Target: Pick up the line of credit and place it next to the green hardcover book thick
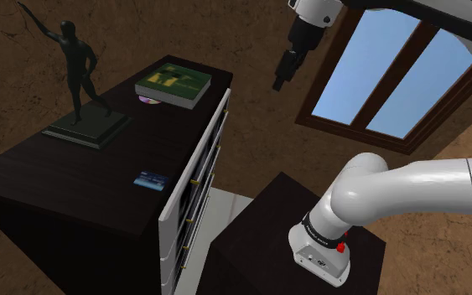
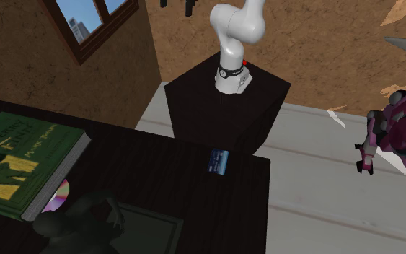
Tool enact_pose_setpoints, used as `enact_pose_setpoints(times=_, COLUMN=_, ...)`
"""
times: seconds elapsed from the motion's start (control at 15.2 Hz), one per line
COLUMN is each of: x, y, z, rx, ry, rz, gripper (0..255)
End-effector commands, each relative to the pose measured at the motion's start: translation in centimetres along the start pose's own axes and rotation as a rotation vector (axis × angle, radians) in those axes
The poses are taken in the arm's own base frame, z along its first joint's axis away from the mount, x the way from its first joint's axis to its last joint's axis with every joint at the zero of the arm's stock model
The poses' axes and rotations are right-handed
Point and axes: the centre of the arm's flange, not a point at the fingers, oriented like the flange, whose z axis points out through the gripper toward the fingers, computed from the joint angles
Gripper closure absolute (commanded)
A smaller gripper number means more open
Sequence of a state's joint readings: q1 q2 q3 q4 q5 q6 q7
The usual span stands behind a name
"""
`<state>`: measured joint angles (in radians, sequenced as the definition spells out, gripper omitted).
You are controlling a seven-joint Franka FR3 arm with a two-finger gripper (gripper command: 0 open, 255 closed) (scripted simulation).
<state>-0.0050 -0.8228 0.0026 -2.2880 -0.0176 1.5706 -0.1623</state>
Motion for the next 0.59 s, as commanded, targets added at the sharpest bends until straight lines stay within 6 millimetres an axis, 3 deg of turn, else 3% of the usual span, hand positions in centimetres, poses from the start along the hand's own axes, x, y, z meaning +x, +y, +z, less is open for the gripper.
enact_pose_setpoints(times=0.0, x=0.0, y=0.0, z=0.0, rx=0.0, ry=0.0, rz=0.0, gripper=0)
enact_pose_setpoints(times=0.53, x=2.2, y=-5.6, z=7.6, rx=0.037, ry=0.115, rz=-0.08, gripper=0)
